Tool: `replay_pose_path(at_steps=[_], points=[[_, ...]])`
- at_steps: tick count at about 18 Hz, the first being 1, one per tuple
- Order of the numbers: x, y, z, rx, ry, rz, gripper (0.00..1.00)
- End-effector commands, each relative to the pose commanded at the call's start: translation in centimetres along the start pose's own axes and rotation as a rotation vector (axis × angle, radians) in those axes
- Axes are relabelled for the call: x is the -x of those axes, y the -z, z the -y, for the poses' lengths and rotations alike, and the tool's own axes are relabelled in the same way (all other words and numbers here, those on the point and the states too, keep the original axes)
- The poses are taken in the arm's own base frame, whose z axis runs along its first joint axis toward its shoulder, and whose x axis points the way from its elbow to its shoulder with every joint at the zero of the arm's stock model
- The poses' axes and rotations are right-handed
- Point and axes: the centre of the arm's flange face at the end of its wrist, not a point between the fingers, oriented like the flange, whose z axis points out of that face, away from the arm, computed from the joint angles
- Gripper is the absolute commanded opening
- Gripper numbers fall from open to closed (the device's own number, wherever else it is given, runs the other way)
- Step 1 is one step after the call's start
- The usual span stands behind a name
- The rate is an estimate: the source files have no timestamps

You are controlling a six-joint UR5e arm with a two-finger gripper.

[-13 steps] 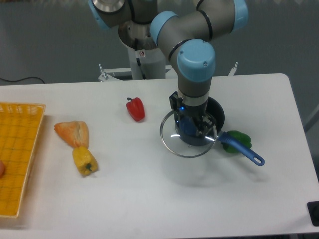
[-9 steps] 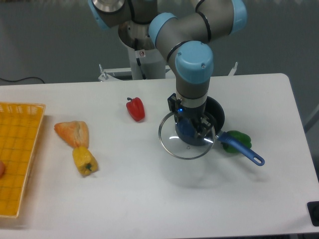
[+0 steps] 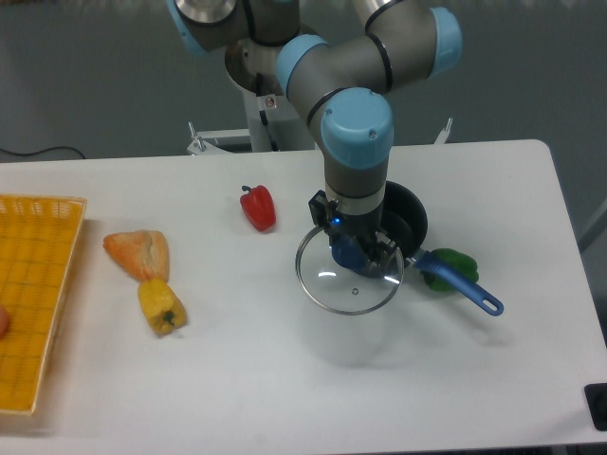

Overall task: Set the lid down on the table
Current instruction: 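Lift the glass lid off the saucepan and carry it beside the pan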

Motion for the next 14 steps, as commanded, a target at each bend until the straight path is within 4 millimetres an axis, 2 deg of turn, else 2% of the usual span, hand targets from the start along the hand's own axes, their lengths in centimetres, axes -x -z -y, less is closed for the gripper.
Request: replay_pose_path(at_steps=[8, 14], points=[[-0.3, -1.4, 2.6, -0.02, 0.14, 0.035, 0.68], [-1.1, -3.7, 4.9, -0.023, 0.237, 0.033, 0.68]])
